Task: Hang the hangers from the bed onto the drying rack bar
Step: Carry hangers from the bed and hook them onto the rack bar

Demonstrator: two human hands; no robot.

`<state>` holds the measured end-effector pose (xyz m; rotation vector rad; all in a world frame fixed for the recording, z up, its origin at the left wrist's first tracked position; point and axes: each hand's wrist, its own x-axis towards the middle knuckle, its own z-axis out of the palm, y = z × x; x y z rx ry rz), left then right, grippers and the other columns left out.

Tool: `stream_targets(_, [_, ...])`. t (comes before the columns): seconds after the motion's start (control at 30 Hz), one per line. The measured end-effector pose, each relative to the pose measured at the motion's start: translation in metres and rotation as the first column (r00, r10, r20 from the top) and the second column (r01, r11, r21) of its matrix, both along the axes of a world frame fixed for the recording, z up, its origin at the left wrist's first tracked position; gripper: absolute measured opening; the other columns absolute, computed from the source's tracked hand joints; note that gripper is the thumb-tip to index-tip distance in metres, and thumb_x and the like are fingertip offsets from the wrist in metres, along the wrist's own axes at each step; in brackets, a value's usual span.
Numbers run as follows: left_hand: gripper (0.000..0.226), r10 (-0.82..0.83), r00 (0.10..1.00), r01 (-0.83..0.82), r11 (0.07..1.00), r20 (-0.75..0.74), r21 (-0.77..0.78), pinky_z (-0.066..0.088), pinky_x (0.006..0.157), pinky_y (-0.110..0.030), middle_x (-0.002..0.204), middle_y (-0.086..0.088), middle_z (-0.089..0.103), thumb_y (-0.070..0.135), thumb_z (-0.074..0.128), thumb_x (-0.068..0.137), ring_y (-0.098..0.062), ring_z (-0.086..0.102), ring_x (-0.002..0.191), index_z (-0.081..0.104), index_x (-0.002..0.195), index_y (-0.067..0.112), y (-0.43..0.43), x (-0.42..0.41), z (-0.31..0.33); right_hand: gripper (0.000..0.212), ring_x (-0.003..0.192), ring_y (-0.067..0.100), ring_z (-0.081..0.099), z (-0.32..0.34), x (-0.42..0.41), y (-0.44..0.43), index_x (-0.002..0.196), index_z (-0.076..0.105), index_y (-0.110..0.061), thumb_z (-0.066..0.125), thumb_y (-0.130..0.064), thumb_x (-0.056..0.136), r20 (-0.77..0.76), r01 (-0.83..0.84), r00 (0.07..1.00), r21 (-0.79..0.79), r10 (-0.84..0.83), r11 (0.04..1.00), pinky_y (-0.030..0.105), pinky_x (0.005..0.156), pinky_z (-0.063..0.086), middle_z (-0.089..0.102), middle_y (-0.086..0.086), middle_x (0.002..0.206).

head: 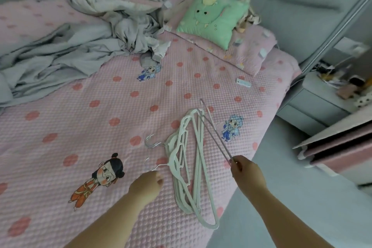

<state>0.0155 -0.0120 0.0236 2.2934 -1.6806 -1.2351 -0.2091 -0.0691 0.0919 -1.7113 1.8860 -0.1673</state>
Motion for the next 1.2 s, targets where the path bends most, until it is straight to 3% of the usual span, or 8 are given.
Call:
stream_targets(0.13, [0.032,0.035,0.95,-0.075,0.99,-0.31,-0.118,0.041,0.087,-0.022,0.122,-0.009,0.061,0.023,0.04,0.098,-0.021,0.058,0.109,0.057,0.119,0.006,-0.04,-0.045,0.054,0.017,0.063,0.017,0.048,0.036,-0.026,0.01,0.079,0.053,-0.023,0.045,-0.022,0.094,0.112,0.082,0.991,-0.085,-0.072,0.993,0.02,0.05,0.034,0.051,-0.005,0.06])
stream_targets(0.3, [0.018,0.033,0.672,-0.137,0.987,-0.74,-0.08,0.043,0.075,-0.023,0.096,-0.003,0.062,0.031,0.039,0.097,-0.012,0.059,0.081,0.053,0.091,0.022,-0.066,-0.124,0.151,0.035,0.052,0.01,0.04,0.078,-0.063,0.042,0.062,0.043,-0.032,0.045,-0.016,0.092,0.165,0.157,0.978,-0.189,-0.126,0.969,0.018,0.048,0.031,0.046,-0.007,0.056])
stream_targets(0.5, [0.008,-0.061,0.531,-0.137,0.978,-0.845,-0.156,0.044,0.056,-0.014,0.071,0.0,0.059,0.016,0.049,0.094,-0.003,0.06,0.053,0.055,0.094,0.011,-0.038,-0.242,0.24,0.014,0.05,0.009,0.037,0.13,-0.127,0.11,0.083,0.048,-0.024,0.042,-0.018,0.095,0.18,0.301,0.952,-0.378,-0.25,0.876,0.019,0.048,0.028,0.041,-0.009,0.055])
stream_targets(0.6, [0.009,-0.199,0.558,-0.074,0.955,-0.805,-0.287,0.042,0.053,-0.018,0.063,-0.004,0.053,0.006,0.045,0.094,-0.006,0.057,0.045,0.052,0.089,0.008,-0.006,-0.298,0.27,0.015,0.054,0.005,0.039,0.157,-0.165,0.161,0.101,0.056,-0.023,0.043,-0.017,0.094,0.187,0.345,0.938,-0.427,-0.291,0.836,0.016,0.052,0.031,0.043,-0.011,0.06])
stream_targets(0.73, [0.03,-0.57,0.601,0.292,0.809,-0.56,-0.51,0.044,0.048,-0.018,0.059,-0.005,0.05,0.002,0.038,0.095,0.002,0.049,0.029,0.049,0.071,0.016,0.065,-0.369,0.309,0.027,0.063,-0.005,0.043,0.197,-0.229,0.255,0.119,0.055,-0.019,0.047,-0.023,0.093,0.178,0.422,0.904,-0.519,-0.388,0.743,0.011,0.06,0.034,0.047,-0.015,0.075])
stream_targets(0.9, [0.022,-0.851,0.44,0.586,0.513,-0.286,-0.627,0.036,0.043,-0.019,0.063,-0.001,0.049,0.005,0.034,0.096,-0.013,0.043,0.047,0.053,0.087,0.012,0.185,-0.446,0.363,0.027,0.063,-0.003,0.044,0.253,-0.315,0.399,0.117,0.057,-0.019,0.047,-0.019,0.092,0.174,0.587,0.729,-0.656,-0.662,0.474,0.014,0.065,0.036,0.045,-0.019,0.074])
stream_targets(1.0, [0.023,-0.938,0.335,0.601,0.288,-0.092,-0.746,0.034,0.047,-0.015,0.064,0.005,0.051,0.009,0.036,0.097,-0.006,0.042,0.054,0.058,0.094,0.014,0.259,-0.483,0.394,0.031,0.1,0.016,0.053,0.283,-0.35,0.481,0.122,0.054,-0.017,0.048,-0.014,0.091,0.181,0.612,0.621,-0.72,-0.762,0.327,0.026,0.091,0.041,0.054,-0.002,0.109])
stream_targets(1.2, [0.024,-0.999,-0.047,0.634,-0.03,0.0,-0.773,0.033,0.044,-0.009,0.061,0.007,0.055,0.013,0.042,0.096,0.006,0.049,0.043,0.054,0.079,0.026,0.399,-0.539,0.421,0.055,0.139,0.015,0.019,0.314,-0.387,0.625,0.142,0.026,-0.024,0.047,-0.021,0.091,-0.077,0.508,0.403,-0.81,-0.912,0.293,0.024,0.112,0.013,0.024,-0.006,0.15])
